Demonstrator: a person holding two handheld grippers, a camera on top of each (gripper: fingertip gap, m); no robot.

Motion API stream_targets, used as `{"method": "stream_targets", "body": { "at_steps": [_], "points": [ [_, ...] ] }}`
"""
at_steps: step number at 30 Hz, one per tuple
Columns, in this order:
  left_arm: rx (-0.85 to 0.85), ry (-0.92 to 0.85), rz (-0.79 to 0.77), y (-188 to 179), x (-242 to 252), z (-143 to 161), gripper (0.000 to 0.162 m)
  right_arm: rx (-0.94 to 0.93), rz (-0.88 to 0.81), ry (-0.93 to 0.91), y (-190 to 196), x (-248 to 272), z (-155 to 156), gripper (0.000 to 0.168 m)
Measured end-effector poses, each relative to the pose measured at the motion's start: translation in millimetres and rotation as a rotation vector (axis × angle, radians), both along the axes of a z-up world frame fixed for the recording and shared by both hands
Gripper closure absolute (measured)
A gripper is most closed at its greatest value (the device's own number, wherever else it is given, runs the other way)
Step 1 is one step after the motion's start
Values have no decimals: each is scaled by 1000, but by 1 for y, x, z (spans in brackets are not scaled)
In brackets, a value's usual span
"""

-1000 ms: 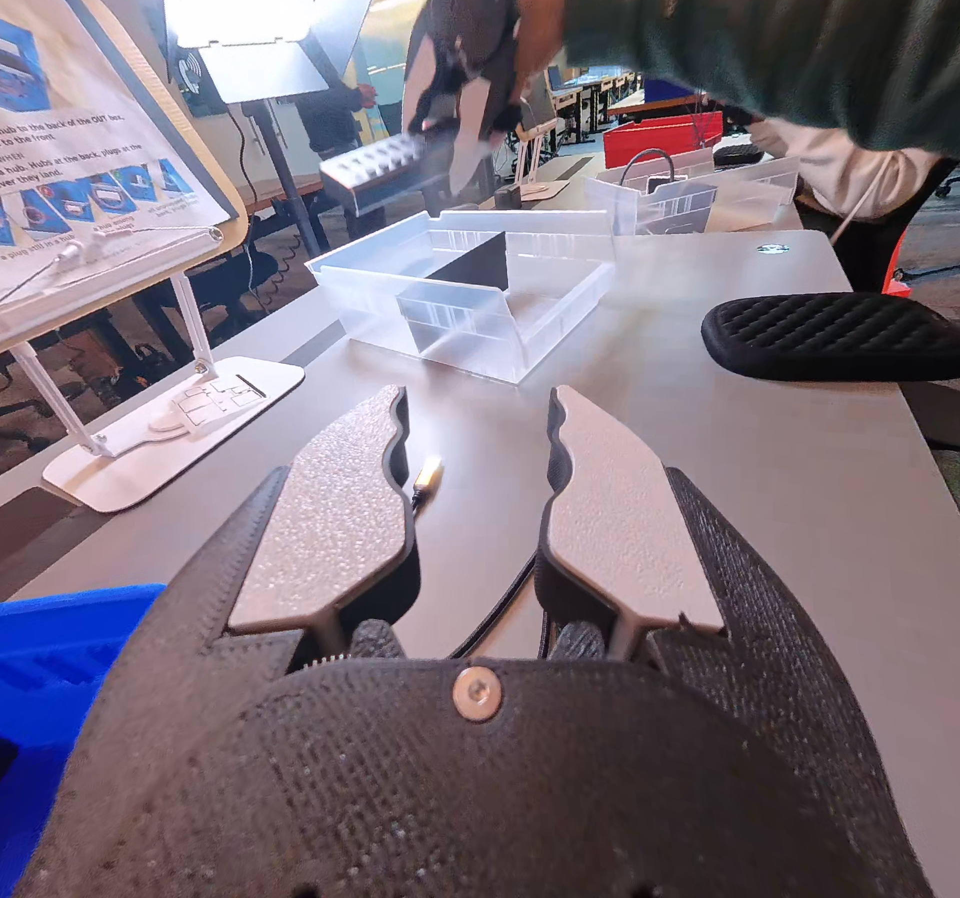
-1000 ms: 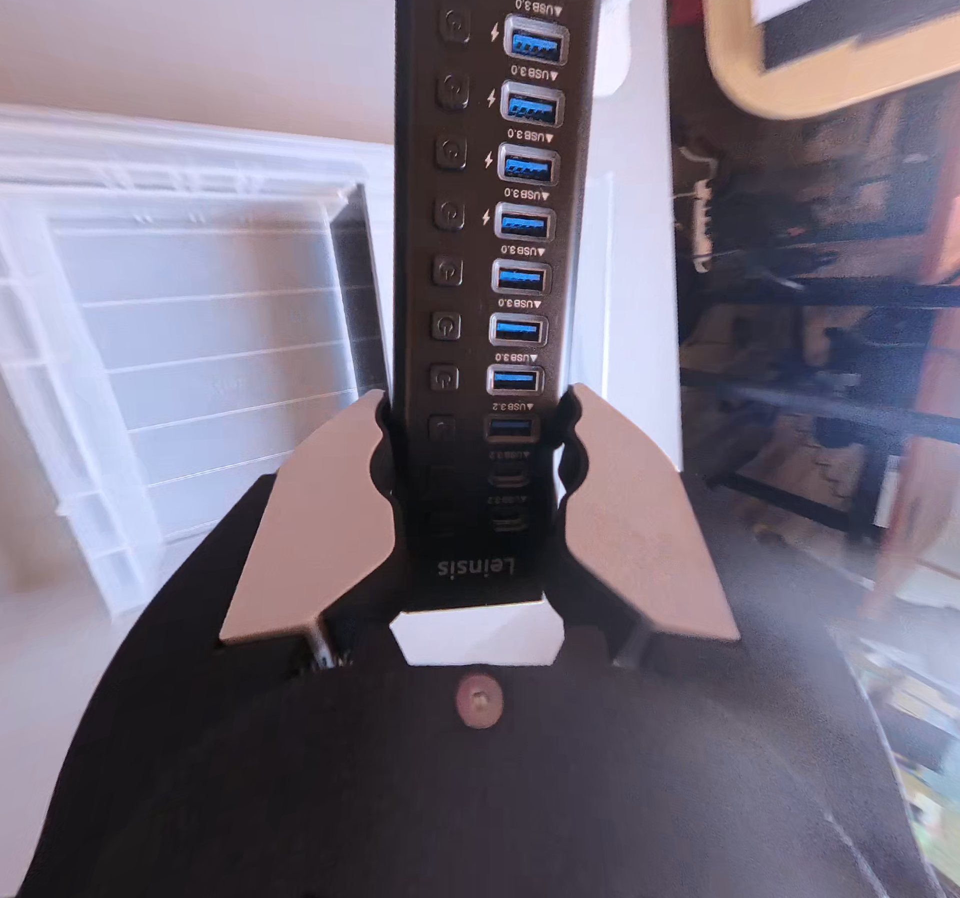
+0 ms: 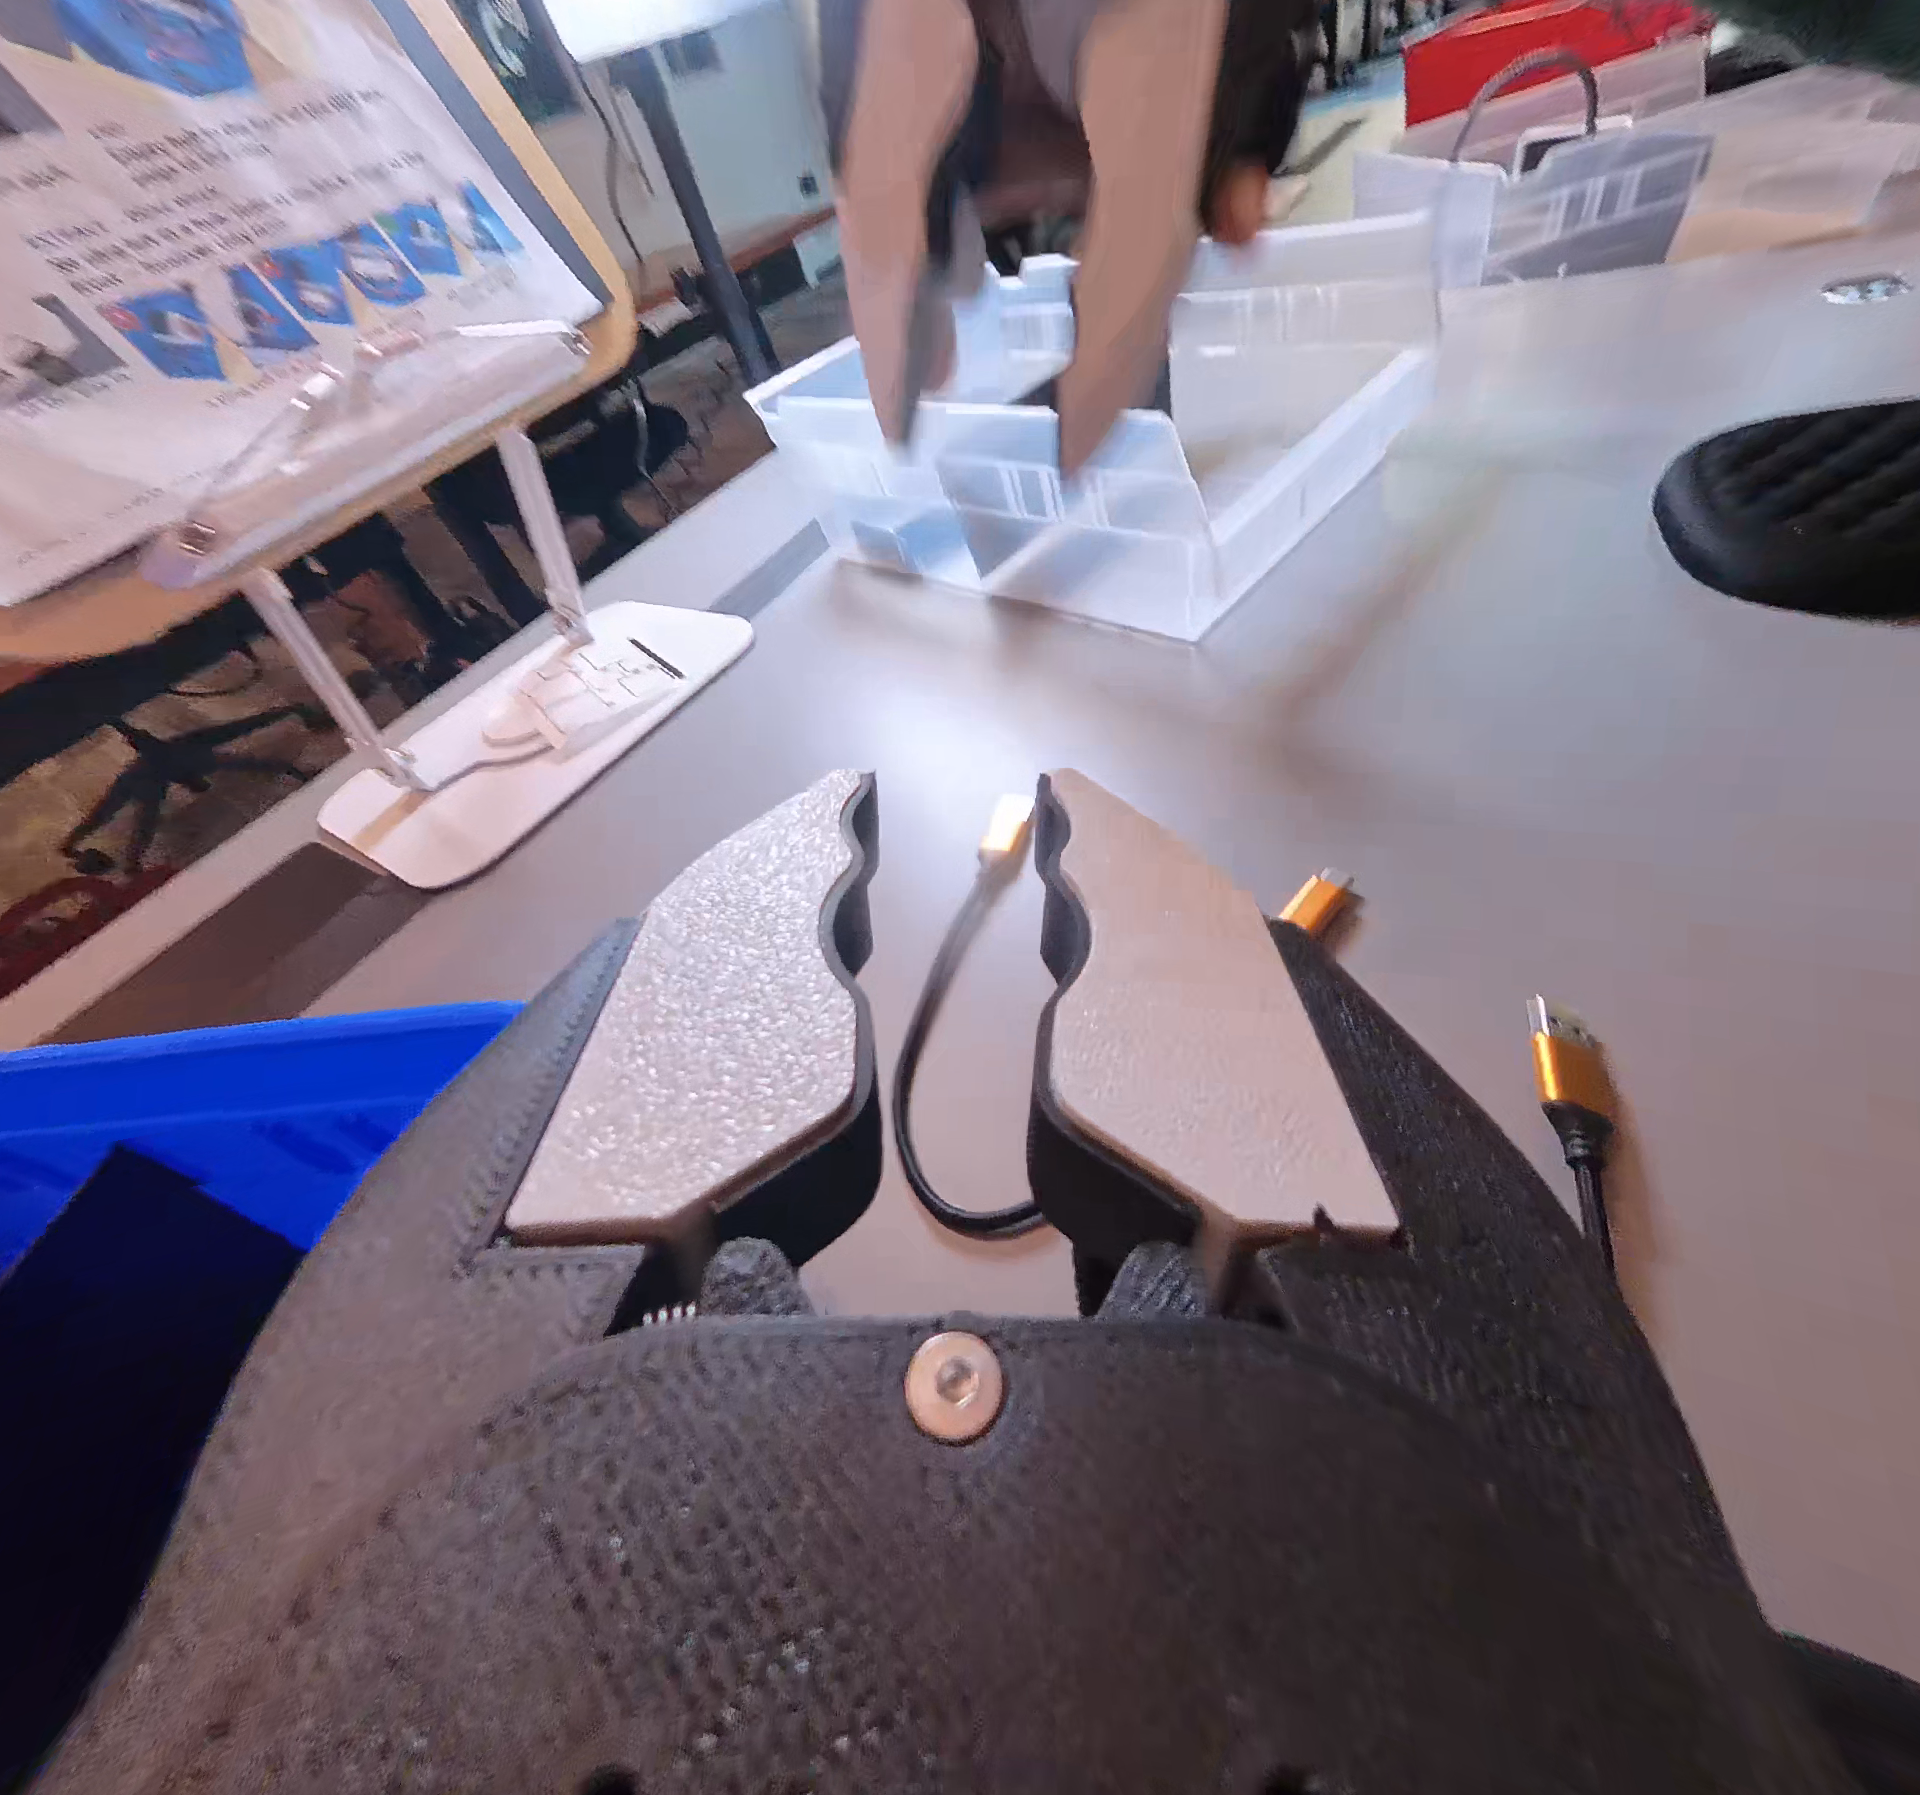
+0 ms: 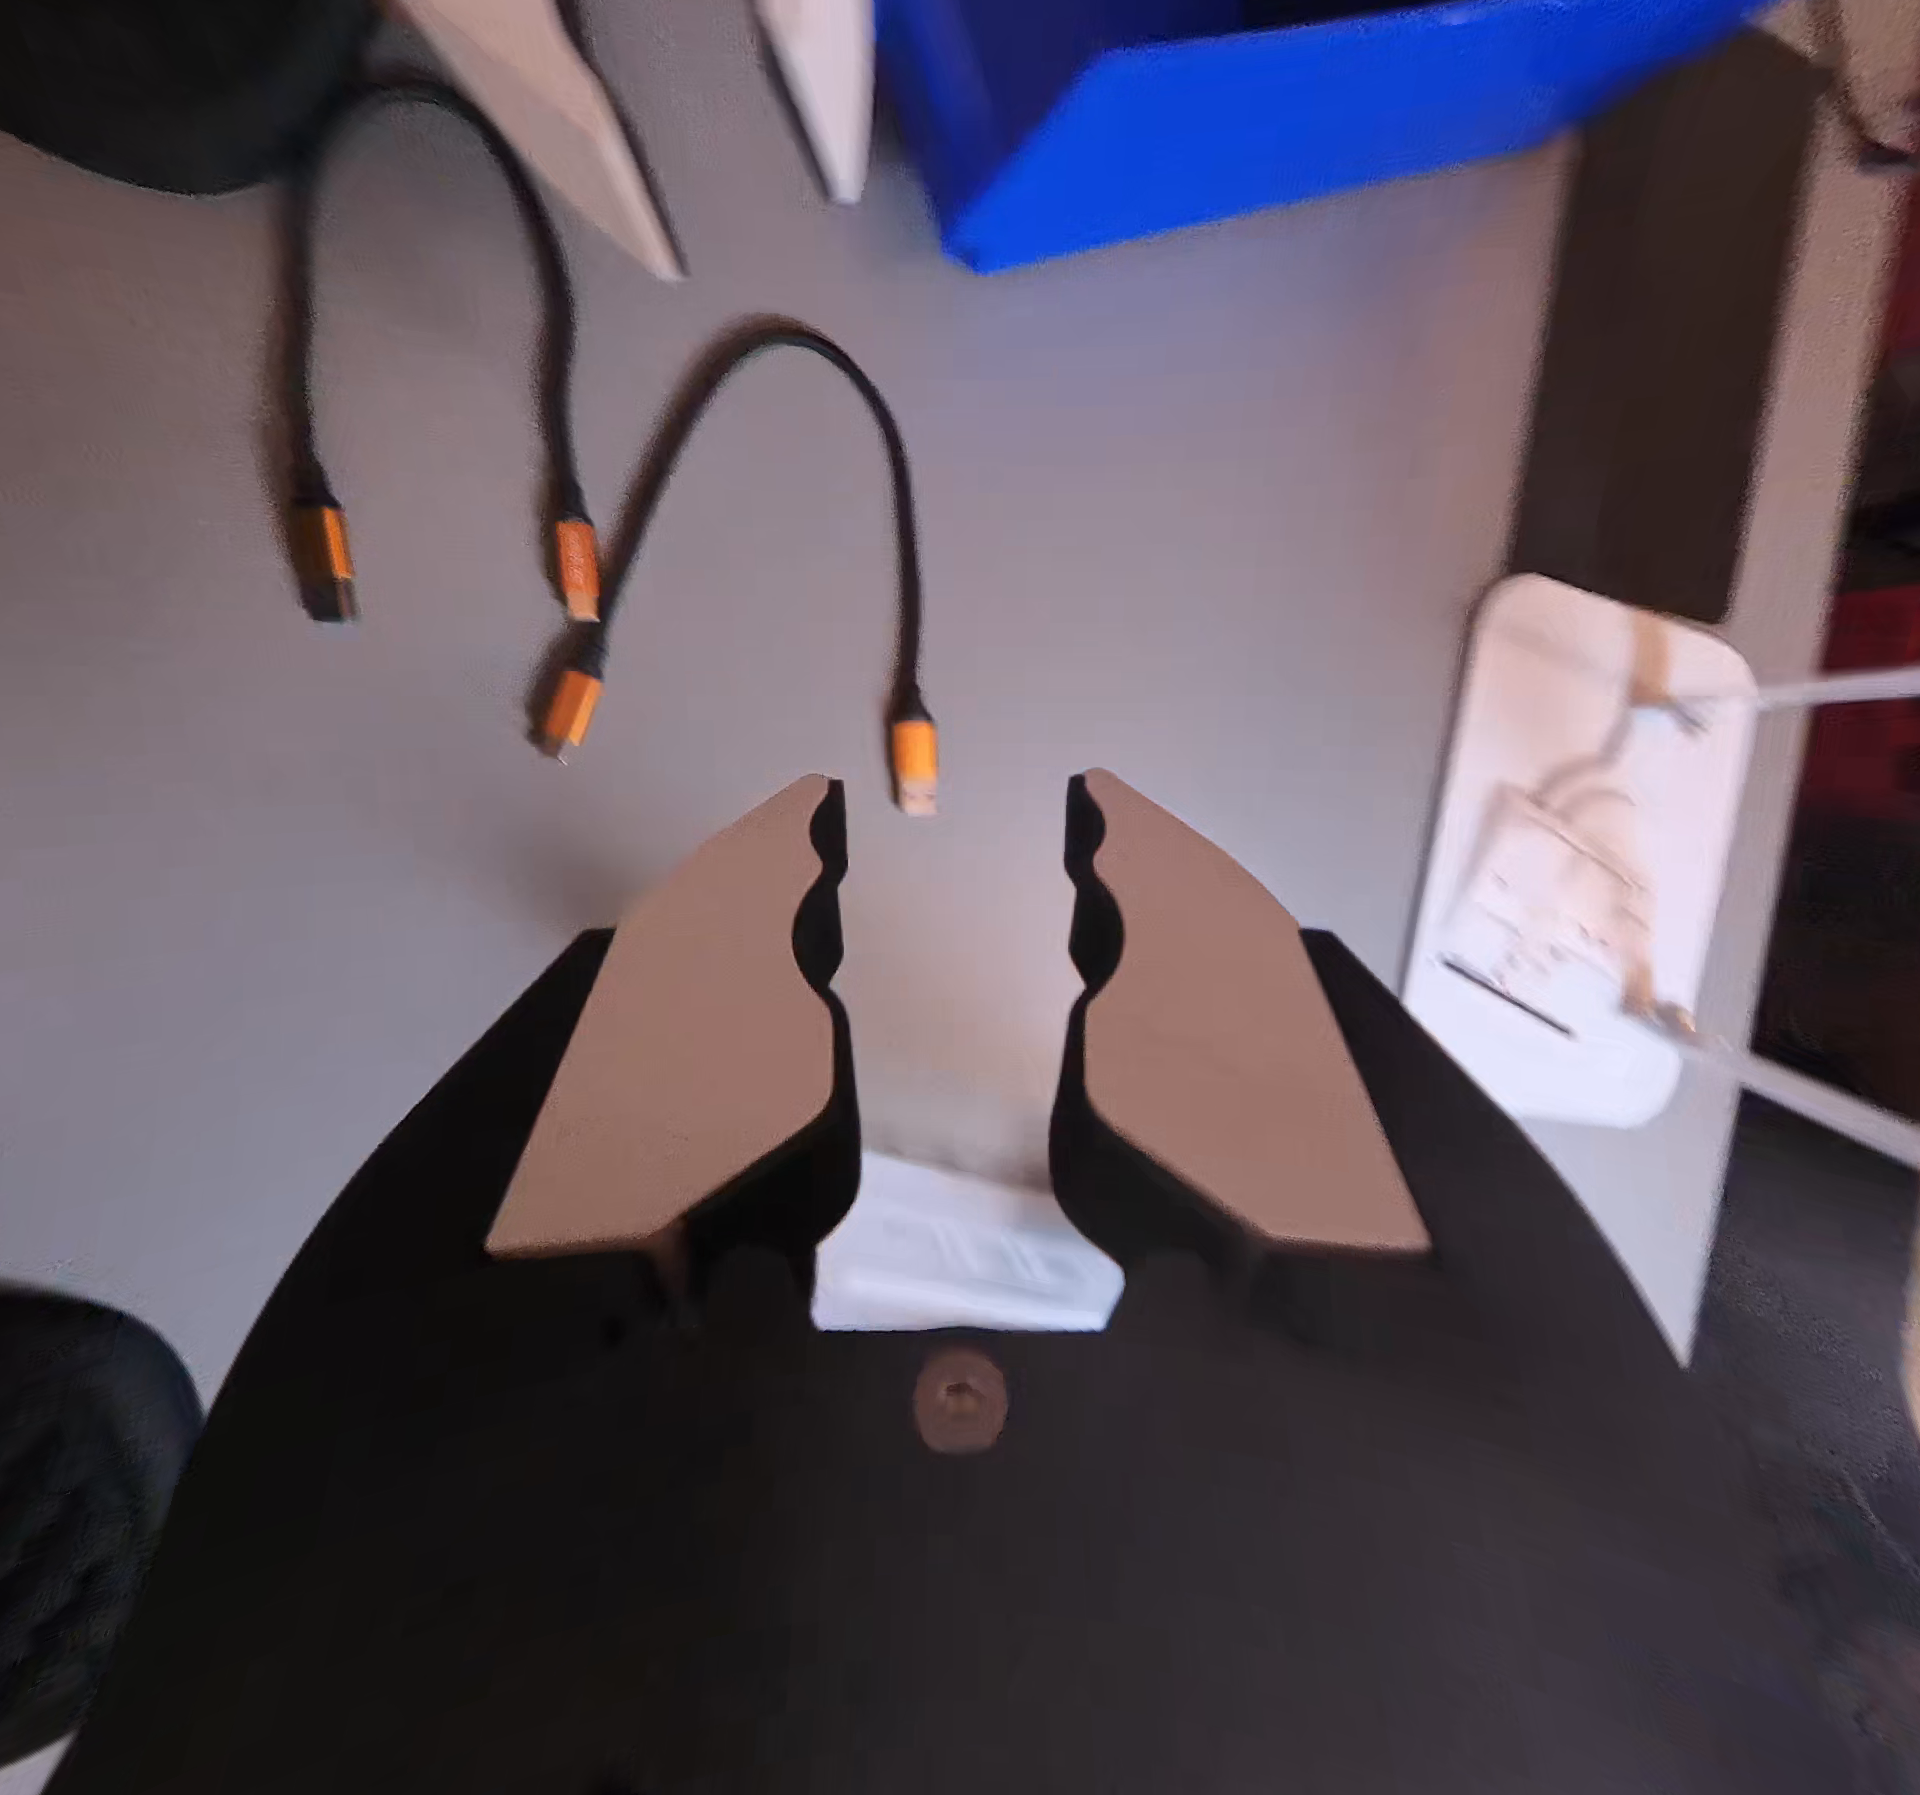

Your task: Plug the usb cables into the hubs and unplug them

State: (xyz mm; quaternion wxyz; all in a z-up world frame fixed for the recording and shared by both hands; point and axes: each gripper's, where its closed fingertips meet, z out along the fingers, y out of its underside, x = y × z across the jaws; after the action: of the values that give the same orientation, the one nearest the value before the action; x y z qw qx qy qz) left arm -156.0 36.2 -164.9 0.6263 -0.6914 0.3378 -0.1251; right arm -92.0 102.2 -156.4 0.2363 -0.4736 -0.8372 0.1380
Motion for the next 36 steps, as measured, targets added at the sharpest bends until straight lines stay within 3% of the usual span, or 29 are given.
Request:
{"method": "stream_targets", "body": {
  "at_steps": [3, 7, 8, 10, 14, 19, 23, 25, 28, 30, 32, 36],
  "points": [
    [132, -16, 50, -3, -14, 24, 137, 1, 62, -126, -27, -35, -60, 128],
    [258, -95, 110, -10, -33, 47, 142, -52, -11, -246, -17, -57, -124, 131],
    [253, -118, 115, -11, -35, 48, 142, -96, -23, -254, -16, -59, -131, 141],
    [238, -145, 106, -12, -34, 47, 142, -131, -57, -238, -14, -63, -131, 163],
    [222, -153, 108, -10, -28, 39, 142, -87, 44, -221, -29, -40, -112, 165],
    [176, -124, 111, -4, -24, 25, 142, -135, 49, -24, -41, 9, -11, 168],
    [131, -115, 103, 0, -20, 13, 142, -118, -68, 118, -15, 69, 74, 168],
    [114, -87, 97, 2, -17, 6, 143, -66, -170, 154, 6, 101, 99, 168],
    [82, -55, 80, 3, -12, -3, 142, 3, -230, 141, 11, 124, 90, 168],
    [70, -42, 77, 4, -11, -8, 142, 37, -181, 115, -5, 119, 63, 168],
    [55, -32, 79, 6, -11, -13, 142, 36, -128, 107, -21, 105, 36, 152],
    [34, -21, 78, 7, -12, -21, 142, -16, -39, 58, -43, 68, -15, 146]
  ]
}}
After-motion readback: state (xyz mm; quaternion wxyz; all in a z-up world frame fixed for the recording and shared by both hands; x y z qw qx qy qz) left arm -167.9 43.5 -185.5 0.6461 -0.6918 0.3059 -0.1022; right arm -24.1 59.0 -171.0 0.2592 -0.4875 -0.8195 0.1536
